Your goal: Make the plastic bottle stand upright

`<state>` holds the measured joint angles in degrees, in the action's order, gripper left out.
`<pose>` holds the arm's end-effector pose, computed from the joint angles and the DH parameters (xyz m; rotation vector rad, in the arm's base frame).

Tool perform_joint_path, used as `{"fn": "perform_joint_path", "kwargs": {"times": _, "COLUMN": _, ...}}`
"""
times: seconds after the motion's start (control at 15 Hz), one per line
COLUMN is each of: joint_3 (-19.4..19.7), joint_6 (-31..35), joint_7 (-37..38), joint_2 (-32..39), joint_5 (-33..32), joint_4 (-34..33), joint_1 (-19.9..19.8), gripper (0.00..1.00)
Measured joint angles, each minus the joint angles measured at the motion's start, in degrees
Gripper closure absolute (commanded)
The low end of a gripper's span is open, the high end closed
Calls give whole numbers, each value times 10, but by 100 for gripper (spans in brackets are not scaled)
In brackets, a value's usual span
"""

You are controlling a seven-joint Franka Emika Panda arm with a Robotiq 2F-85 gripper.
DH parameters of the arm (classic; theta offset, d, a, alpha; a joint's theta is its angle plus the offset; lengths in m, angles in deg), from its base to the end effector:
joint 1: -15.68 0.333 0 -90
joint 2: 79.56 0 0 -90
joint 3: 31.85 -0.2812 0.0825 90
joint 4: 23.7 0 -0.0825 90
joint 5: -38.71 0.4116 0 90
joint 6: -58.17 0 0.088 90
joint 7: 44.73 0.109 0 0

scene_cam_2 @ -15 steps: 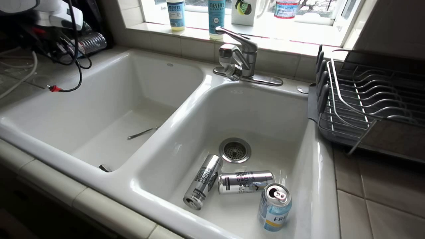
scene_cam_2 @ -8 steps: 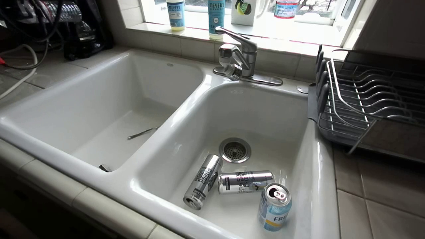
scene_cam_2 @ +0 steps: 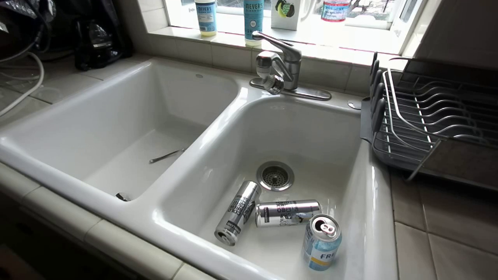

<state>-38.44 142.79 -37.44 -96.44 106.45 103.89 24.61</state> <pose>0.4223 0.2323 0.4844 -1.9932 0.0512 0.7002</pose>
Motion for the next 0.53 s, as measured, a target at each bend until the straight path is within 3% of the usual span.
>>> {"fn": "perform_joint_path", "kwargs": {"times": 0.07, "joint_3": 0, "joint_6": -10, "joint_7": 27, "joint_2": -1, "joint_5": -5, "joint_4": 0, "joint_1": -6, "gripper": 69}}
{"fn": "perform_joint_path", "kwargs": {"times": 0.27, "joint_3": -3, "joint_6": -11, "joint_7": 28, "joint_2": 0, "joint_5": -5, "joint_4": 0, "joint_1": -9, "gripper": 69}}
{"fn": "perform_joint_path", "kwargs": {"times": 0.33, "joint_3": -3, "joint_6": -11, "joint_7": 28, "joint_2": 1, "joint_5": -5, "joint_4": 0, "joint_1": -9, "gripper": 92}}
{"fn": "perform_joint_path", "kwargs": {"times": 0.53, "joint_3": -3, "joint_6": -11, "joint_7": 42, "joint_2": 3, "joint_5": 12, "joint_4": 0, "joint_1": -12, "gripper": 92}}
